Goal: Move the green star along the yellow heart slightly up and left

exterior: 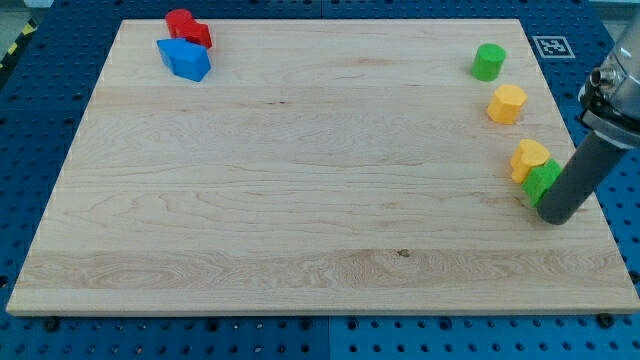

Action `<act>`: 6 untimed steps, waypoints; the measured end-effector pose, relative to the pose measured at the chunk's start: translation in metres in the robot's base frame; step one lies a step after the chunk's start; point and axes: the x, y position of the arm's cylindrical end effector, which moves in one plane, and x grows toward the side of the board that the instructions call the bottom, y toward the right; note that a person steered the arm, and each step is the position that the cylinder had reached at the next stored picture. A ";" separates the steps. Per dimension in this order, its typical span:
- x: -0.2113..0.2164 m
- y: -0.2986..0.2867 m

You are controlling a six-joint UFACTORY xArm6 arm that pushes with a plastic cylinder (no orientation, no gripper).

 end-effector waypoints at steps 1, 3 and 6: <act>0.000 0.000; -0.006 -0.004; -0.010 0.040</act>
